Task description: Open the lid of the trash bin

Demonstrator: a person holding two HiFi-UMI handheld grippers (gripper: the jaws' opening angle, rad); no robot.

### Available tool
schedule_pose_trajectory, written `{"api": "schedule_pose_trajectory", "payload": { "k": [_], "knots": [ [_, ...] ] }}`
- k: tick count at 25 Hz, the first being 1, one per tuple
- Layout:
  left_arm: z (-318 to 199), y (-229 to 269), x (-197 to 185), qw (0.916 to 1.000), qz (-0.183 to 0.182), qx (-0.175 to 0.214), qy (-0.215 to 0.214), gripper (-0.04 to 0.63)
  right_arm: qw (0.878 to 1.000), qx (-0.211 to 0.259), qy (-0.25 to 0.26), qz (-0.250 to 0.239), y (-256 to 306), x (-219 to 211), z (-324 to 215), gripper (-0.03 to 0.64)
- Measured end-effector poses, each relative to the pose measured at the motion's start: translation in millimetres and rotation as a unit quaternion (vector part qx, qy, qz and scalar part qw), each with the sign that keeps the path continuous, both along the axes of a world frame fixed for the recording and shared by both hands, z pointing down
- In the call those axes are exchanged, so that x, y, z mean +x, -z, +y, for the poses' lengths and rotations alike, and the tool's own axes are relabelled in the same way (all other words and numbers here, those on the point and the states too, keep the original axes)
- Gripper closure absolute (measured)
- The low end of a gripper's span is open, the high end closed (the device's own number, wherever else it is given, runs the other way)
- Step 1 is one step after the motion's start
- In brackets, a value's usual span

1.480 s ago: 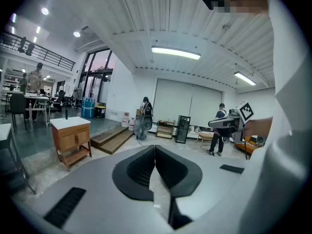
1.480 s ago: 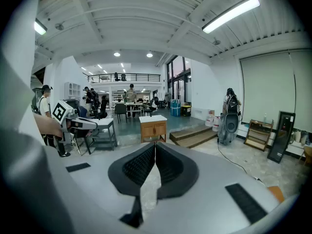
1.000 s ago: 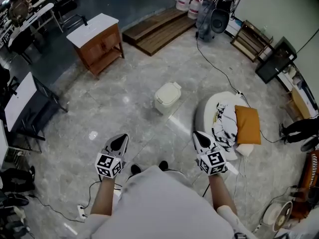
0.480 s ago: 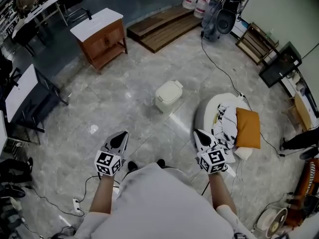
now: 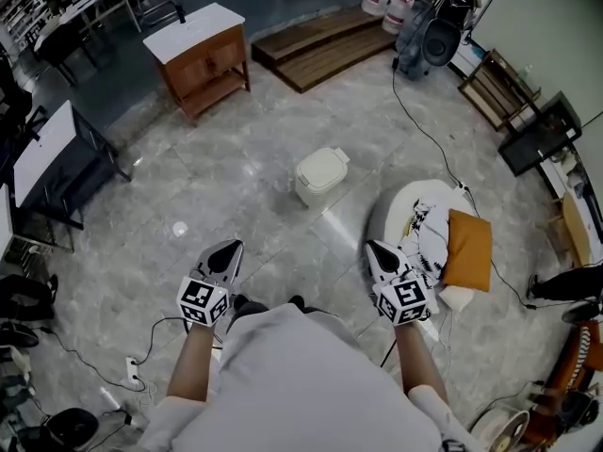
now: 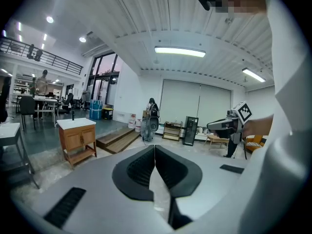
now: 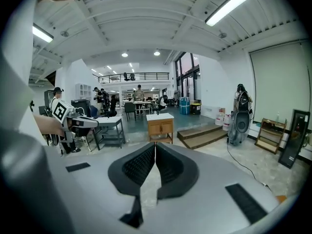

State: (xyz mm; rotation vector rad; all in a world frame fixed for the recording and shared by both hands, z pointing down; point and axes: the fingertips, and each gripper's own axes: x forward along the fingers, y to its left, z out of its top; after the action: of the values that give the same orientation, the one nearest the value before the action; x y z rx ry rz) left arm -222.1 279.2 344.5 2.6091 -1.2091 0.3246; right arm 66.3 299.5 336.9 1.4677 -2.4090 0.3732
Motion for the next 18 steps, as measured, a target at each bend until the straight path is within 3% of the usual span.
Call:
{"api": "schedule_pose_trajectory", "payload": {
  "k": [18],
  "knots": [
    [5, -11, 18, 0.9996, -0.001, -0.017, 0.021, 0.577, 0.999, -0.014, 0.035, -0.011, -17, 7, -16, 0.586]
  ]
}}
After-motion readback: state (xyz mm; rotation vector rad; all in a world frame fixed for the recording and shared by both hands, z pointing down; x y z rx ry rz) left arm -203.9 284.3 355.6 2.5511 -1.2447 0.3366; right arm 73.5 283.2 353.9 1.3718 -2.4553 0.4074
